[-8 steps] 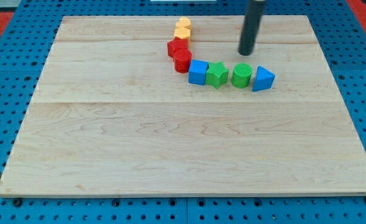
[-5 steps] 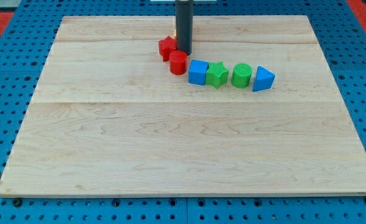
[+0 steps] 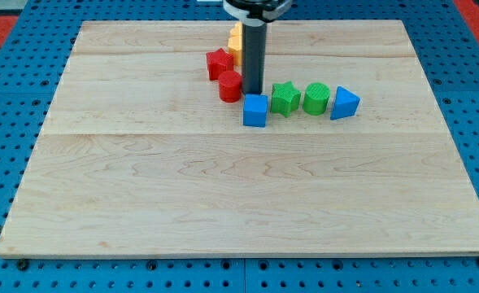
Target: Push the red blocks away from the vertical line to the left side slightly
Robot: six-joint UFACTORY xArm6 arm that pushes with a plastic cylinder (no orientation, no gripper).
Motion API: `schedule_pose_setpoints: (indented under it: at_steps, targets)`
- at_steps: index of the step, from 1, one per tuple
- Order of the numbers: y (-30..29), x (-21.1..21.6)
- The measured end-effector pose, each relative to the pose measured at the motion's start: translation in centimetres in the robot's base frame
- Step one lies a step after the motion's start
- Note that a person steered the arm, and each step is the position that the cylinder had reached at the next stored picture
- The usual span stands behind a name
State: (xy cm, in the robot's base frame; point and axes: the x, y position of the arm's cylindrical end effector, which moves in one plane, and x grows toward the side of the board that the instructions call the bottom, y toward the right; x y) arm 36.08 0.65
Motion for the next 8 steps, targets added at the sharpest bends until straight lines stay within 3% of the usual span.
schedule_pose_setpoints:
  at_steps: [2,4,5,6,8]
  targets:
    - [-0.1,0.8]
    - [-10.5,4.1]
    - [-11.7,-1.4]
    - [-11.8,-3.7]
    - [-7.8,-4.8]
